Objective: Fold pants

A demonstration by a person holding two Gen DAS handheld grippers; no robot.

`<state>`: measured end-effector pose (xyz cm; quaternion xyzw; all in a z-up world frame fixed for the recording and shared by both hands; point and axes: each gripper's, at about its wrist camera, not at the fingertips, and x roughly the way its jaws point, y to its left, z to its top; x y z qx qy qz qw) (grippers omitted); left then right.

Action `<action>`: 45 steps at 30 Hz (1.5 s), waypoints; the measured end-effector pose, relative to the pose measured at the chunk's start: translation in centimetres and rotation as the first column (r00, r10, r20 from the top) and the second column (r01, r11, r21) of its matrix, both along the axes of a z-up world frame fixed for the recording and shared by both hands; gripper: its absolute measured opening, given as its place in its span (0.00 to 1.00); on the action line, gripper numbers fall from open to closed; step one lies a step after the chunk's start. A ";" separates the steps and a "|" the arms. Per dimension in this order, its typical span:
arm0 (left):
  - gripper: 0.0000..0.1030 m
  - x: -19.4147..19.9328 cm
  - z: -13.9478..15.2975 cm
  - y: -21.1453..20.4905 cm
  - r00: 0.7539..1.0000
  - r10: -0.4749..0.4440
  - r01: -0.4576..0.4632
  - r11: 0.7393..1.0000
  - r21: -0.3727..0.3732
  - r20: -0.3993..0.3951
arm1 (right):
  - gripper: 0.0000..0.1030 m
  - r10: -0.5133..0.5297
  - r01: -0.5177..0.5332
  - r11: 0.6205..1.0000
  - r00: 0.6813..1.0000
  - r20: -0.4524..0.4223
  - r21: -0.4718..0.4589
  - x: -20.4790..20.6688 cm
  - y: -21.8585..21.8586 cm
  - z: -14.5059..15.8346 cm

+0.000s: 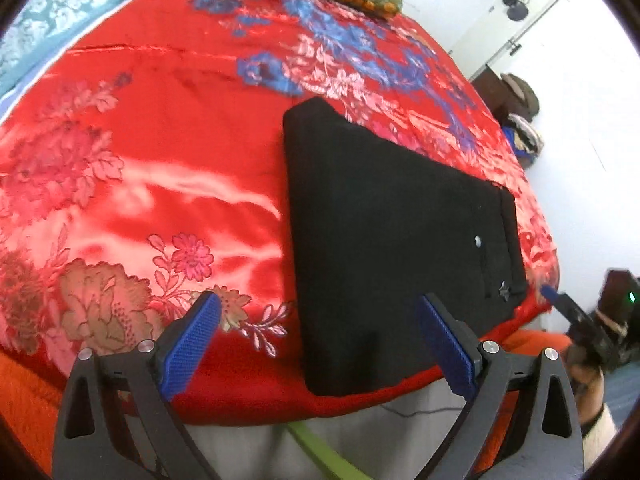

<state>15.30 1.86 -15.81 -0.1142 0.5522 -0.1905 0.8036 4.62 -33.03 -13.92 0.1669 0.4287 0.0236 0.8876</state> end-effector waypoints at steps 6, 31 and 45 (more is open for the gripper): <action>0.95 2.0 -2.2 -1.5 0.998 -0.037 0.036 0.999 -0.015 -0.049 | 1.00 0.059 -0.048 0.992 0.994 -0.096 0.115 3.4 -2.2 -3.5; 0.24 8.2 3.3 -5.1 0.993 -0.108 0.111 0.988 -0.106 0.038 | 0.30 0.290 -0.272 0.927 0.957 -0.033 0.260 12.4 -1.2 0.6; 0.57 21.5 -2.9 -7.6 0.995 0.008 -0.039 0.950 0.309 0.102 | 0.51 0.177 -0.159 0.976 0.977 -0.119 0.146 30.1 -4.8 -3.8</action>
